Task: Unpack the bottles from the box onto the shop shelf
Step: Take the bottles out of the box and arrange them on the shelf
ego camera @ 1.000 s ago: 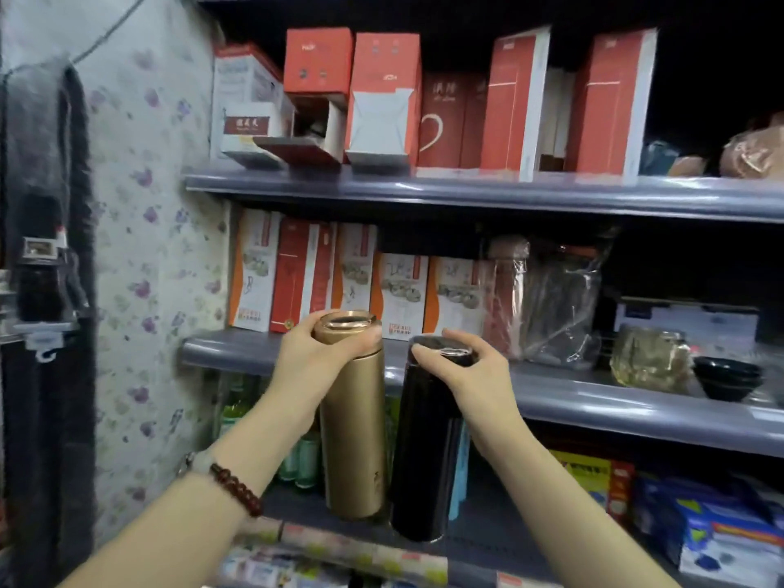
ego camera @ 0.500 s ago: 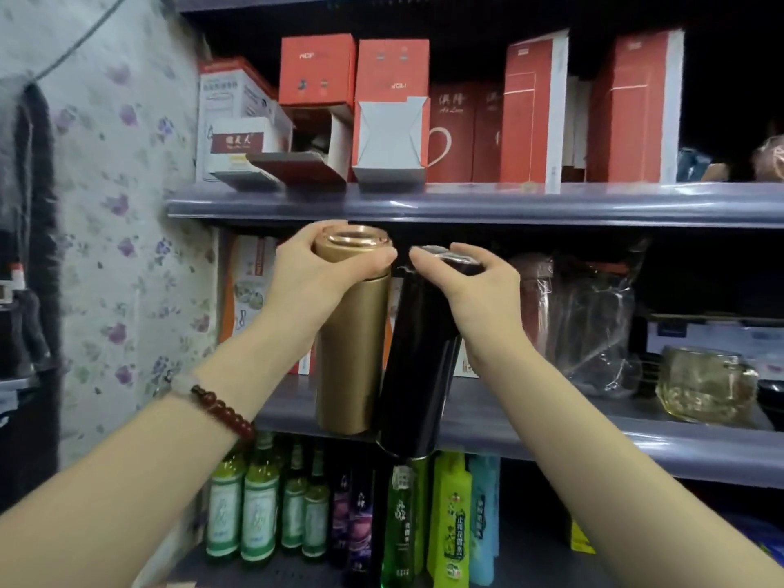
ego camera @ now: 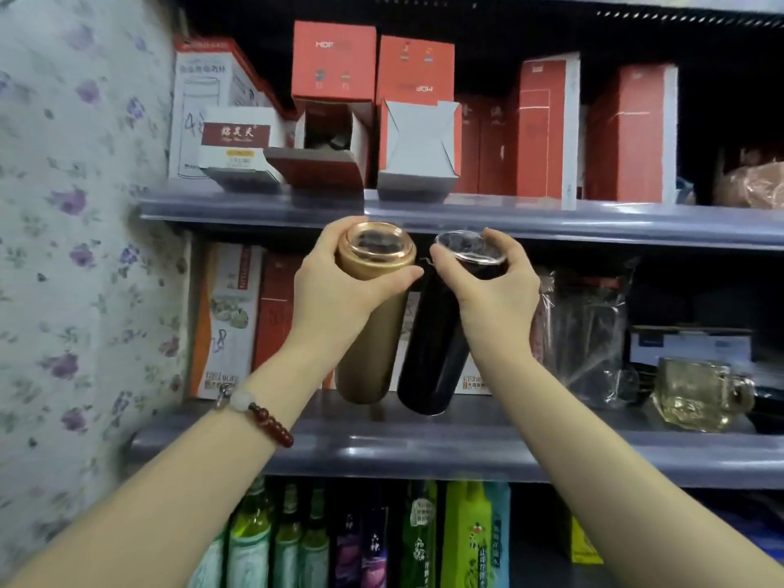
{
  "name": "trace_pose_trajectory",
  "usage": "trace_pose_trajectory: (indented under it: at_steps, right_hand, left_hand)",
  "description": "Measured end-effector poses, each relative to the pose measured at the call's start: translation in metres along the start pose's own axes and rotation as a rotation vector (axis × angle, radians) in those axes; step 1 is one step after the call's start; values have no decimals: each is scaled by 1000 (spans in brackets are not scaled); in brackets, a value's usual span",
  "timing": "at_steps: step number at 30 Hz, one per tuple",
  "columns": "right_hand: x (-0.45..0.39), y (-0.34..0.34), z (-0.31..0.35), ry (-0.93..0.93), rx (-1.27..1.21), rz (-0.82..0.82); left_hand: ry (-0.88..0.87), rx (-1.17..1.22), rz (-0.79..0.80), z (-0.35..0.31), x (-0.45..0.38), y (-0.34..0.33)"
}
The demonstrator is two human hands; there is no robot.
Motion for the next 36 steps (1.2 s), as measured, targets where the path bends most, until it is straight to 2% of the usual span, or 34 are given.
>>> trace_pose_trajectory:
  at_steps: [10, 15, 24, 30, 36]
  right_hand:
    - [-19, -12, -40, -89, 52, 51]
    - [-42, -16, -60, -217, 28, 113]
    - [-44, -24, -95, -284, -32, 331]
    - [-31, -18, -103, -289, -60, 337]
    - [-23, -24, -112, -240, 28, 281]
  left_hand:
    - [82, -12, 23, 36, -2, -22]
    - [149, -18, 79, 47, -21, -29]
    - [366, 11, 199, 92, -39, -44]
    - [408, 15, 205, 111, -33, -41]
    - [449, 50, 95, 119, -31, -56]
Point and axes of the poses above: each hand's wrist, its own x-axis away from the middle knuckle, its own y-axis out of the back of the hand, z = x × y, the point moved 2 cm from there along -x, towards the middle knuckle, and after that the axes turned 8 degrees about -x, right-handed, at the moved point
